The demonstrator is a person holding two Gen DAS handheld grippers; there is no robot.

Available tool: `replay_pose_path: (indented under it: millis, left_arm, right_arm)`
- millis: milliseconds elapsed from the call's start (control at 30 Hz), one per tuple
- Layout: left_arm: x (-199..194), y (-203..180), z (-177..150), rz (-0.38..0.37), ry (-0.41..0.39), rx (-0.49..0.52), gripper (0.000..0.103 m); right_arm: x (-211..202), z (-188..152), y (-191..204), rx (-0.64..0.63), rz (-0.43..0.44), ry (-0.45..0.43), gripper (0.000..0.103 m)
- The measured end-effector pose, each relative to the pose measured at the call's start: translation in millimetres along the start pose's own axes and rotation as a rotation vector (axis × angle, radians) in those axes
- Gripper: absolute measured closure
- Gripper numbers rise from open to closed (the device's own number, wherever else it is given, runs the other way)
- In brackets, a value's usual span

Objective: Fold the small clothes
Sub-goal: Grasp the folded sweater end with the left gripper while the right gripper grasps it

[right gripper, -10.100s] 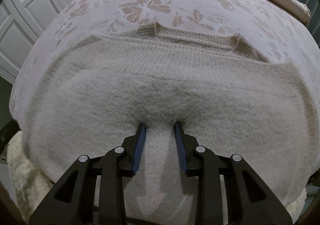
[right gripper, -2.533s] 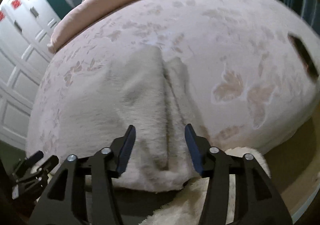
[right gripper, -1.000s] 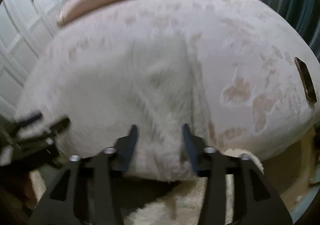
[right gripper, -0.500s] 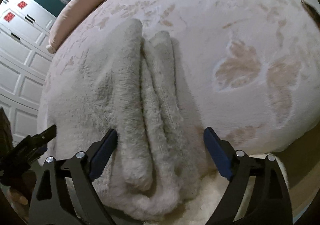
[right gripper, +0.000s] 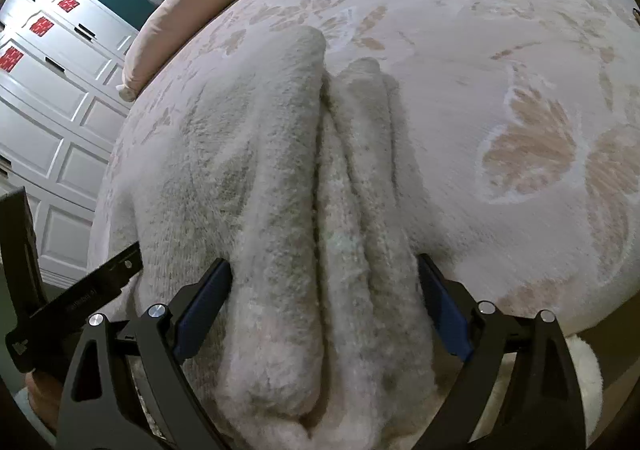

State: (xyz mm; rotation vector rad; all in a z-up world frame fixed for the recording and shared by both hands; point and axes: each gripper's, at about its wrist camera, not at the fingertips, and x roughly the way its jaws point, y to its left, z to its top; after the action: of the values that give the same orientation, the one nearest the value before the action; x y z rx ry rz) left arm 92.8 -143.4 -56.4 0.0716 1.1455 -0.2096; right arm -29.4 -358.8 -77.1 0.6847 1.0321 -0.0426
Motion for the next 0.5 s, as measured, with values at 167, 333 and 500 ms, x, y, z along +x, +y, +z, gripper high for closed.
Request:
replay_pose_path:
  millis: [167, 333, 500]
  left_arm:
    - [5.3, -0.7, 0.7, -0.013, -0.01, -0.002, 0.005]
    - [6.9, -4.5, -1.4, -0.005, -0.04, 0.023, 0.005]
    - [8.6, -3.9, -1.8, -0.018, -0.061, 0.024, 0.005]
  right_arm:
    - [6.7, 3.6, 4.1, -0.012, 0.001, -0.009, 0.009]
    - [11.0, 6.4, 8.0, -0.02, 0.001, -0.017, 0.006]
    - [15.1, 10.0, 12.9, -0.032, -0.002, -0.024, 0.005]
